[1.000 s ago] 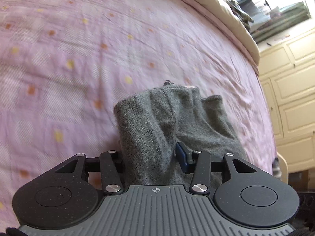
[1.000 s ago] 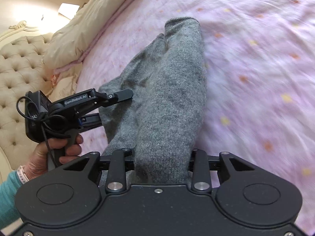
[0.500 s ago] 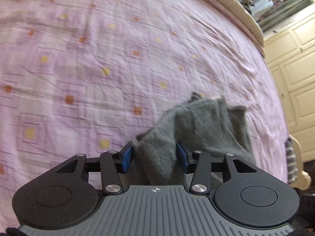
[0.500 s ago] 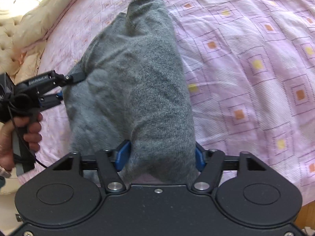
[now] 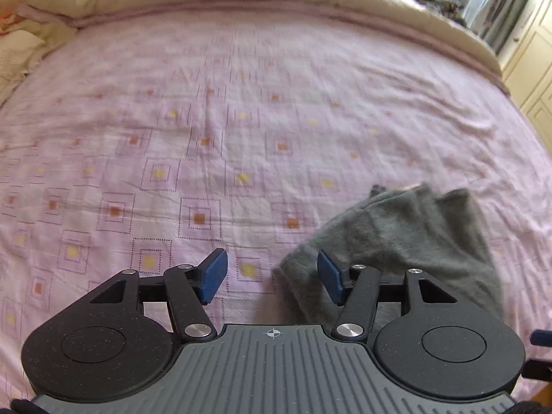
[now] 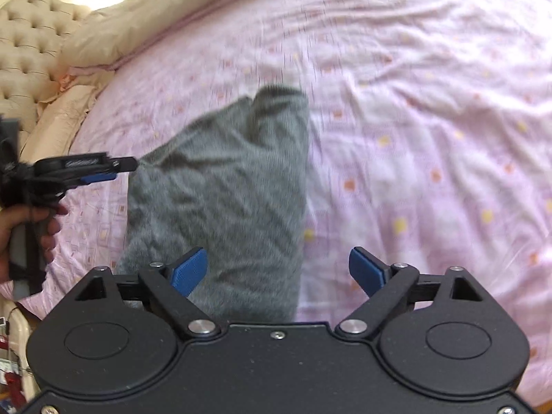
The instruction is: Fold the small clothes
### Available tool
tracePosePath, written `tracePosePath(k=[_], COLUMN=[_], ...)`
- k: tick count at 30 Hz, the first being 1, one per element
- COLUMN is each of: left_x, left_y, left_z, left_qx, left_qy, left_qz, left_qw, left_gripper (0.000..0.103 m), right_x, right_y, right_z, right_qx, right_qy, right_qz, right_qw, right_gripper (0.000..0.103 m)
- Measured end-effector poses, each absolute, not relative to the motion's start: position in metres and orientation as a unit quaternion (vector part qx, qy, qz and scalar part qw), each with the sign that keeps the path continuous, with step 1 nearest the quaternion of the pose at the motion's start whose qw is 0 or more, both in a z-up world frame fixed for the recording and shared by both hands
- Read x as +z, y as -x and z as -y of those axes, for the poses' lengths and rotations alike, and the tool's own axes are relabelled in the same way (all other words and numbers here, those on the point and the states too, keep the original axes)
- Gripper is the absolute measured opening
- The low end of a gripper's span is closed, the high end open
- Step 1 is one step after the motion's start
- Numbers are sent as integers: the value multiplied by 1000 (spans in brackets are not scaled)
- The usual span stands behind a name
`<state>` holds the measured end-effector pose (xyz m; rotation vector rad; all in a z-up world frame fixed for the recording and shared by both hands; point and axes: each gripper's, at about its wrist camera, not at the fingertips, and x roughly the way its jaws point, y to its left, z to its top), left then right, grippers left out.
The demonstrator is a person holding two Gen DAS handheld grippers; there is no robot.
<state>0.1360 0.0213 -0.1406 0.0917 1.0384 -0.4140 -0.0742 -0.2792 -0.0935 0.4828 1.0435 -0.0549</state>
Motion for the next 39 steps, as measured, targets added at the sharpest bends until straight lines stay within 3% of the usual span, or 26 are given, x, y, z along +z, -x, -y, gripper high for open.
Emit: tracePosePath(k=[6,18,25,39], left_x=[-116,-160,-187,-194], left_y=[-77,-52,-78,-85], left_z=[1,31,-8,-11], left_qx=[-240,-236,-162,-176], left_qy=[-75,-128,-1,-6], left_qz=[-451,-483,-570,-579], left_qw=[857,833,805,796], left_gripper=[61,61,81,96], right_x=[-95,-93,-98,-155], right_y=[67,36,3,-94], right_z=[288,286,289,320], right_qx=[-23,8,-5,-88], right_qy=[-209,-149,-126,-136], right_qz=[-490,-489,-491,-563], right_qw=[846,859,862,810], right_gripper=[91,93,96,100])
